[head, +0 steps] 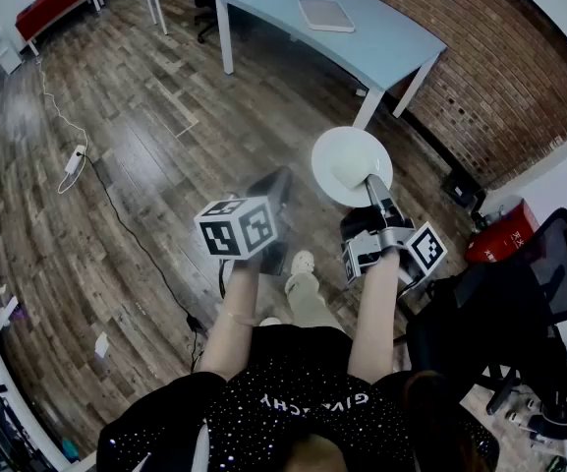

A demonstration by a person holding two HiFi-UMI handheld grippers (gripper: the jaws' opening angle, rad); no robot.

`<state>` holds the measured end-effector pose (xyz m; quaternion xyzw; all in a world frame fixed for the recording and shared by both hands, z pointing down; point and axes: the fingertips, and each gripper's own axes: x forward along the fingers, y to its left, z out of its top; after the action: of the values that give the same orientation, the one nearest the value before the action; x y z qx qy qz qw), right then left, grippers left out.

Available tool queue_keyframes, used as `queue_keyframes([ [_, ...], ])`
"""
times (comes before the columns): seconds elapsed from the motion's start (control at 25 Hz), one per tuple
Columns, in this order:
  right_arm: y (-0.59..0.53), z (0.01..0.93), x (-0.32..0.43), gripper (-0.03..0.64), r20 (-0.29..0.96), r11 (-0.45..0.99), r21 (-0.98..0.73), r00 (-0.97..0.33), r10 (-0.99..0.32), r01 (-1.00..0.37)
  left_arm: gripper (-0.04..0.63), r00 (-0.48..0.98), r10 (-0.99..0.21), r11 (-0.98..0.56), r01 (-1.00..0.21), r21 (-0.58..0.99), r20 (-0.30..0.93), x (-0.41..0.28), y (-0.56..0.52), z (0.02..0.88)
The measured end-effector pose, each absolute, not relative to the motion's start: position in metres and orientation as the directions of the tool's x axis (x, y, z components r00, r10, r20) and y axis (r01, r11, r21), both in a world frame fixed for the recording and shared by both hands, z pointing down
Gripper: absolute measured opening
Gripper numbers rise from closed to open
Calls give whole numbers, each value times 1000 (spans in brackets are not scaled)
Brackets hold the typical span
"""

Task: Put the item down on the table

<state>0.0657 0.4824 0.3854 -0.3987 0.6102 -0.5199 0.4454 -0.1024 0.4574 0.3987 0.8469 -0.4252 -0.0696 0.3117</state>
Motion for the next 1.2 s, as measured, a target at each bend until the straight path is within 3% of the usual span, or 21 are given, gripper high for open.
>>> queue_keyframes([
  [0.8,224,380,109,35,-120,129,-992,-388,-914,1,11,550,-819,-366,-718,592,161,-55,221,394],
  [1.2,157,380,149,35,-141,155,-988,-390,-910,-3,11,553,-822,-387,-715,582,134,-13,153,395],
])
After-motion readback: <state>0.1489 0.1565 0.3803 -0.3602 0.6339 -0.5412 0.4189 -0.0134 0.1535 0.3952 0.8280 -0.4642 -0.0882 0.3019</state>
